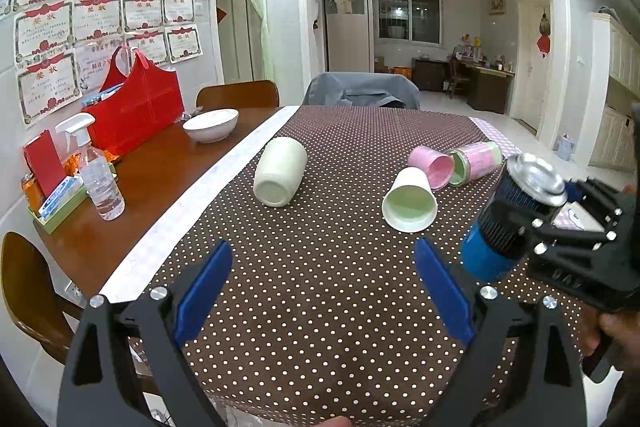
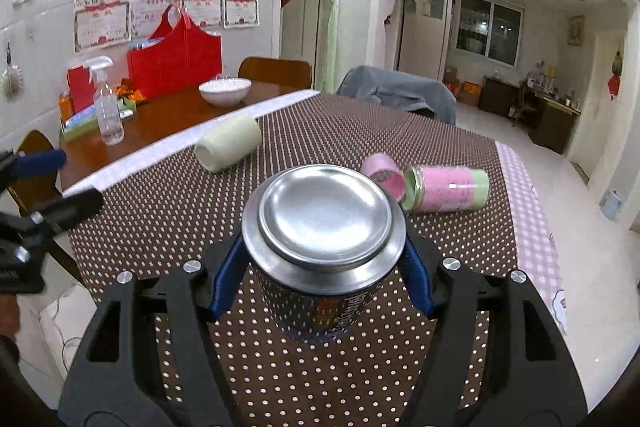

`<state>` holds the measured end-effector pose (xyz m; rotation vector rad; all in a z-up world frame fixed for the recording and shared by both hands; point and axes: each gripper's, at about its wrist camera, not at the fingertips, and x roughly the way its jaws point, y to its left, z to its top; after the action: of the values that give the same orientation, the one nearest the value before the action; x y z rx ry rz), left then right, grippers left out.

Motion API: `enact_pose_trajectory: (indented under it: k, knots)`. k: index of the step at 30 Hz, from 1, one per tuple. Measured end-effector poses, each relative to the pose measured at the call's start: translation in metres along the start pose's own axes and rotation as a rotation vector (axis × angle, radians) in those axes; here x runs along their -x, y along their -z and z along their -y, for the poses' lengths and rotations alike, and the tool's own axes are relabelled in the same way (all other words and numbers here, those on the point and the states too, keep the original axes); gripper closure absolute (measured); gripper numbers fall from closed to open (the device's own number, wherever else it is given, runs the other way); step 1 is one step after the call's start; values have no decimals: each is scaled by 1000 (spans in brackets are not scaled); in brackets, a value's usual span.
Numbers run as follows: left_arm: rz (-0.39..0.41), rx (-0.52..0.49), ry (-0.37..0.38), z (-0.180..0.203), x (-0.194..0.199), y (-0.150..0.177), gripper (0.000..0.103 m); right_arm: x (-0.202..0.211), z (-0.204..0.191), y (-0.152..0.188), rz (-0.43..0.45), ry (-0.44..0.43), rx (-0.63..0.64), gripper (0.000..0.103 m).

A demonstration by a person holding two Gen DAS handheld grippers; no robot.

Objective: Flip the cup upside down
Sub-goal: 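Lower the can upright onto the tablecloth and open the right tool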

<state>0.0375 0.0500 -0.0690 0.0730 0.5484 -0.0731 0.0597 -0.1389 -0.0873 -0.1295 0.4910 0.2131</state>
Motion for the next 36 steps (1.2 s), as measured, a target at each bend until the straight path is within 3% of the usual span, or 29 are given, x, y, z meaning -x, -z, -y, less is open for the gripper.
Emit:
enact_pose_trajectory:
  k: [15,19,23,36]
  knots:
    - [-10,-4,0,1,-3,1,12,-31,-7,29,-72,-9,30,35]
    - [-8,-5,1,0,-1,1,12,-29,-6,30,-74,-27,16,16]
    - [-4,-7,1,0,0,0,12,-26,0,29,-77,-44,-33,6]
    - [29,-18,-26,9,11,-8,12,0,19,11,-40,-33,-155,6]
